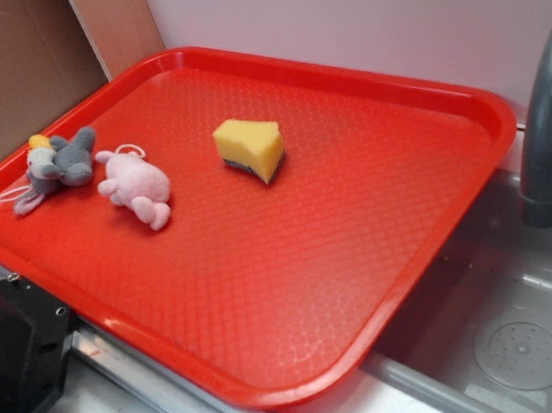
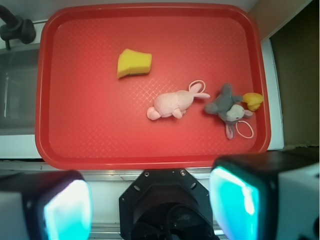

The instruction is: Grab the gray animal.

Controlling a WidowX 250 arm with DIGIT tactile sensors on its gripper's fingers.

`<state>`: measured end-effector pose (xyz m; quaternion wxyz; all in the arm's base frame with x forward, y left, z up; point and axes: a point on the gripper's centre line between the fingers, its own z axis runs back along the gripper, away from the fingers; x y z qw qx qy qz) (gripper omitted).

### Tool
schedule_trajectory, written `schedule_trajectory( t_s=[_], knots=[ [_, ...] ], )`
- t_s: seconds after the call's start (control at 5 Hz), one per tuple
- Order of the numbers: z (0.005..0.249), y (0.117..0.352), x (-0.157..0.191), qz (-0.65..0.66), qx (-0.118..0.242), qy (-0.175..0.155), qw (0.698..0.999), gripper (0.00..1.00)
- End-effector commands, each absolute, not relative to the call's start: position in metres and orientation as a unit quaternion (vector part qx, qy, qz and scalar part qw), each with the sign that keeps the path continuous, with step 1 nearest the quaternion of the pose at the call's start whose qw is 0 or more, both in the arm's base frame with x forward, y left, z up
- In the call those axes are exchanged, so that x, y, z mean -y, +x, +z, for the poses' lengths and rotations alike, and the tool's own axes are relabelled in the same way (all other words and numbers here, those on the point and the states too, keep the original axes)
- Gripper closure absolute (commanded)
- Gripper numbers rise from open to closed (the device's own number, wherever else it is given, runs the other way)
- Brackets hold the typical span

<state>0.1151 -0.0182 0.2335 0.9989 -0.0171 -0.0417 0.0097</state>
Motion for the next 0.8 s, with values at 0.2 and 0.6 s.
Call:
schedule_trajectory(
  t_s=[0.2, 0.6],
  knots=[
    [0.163, 0.180, -0.041, -0.075, 0.010, 0.077, 0.994, 0.00],
    [0.111, 0.173, -0.089, -0.201, 0.012, 0.076, 0.976, 0.00]
  ],
)
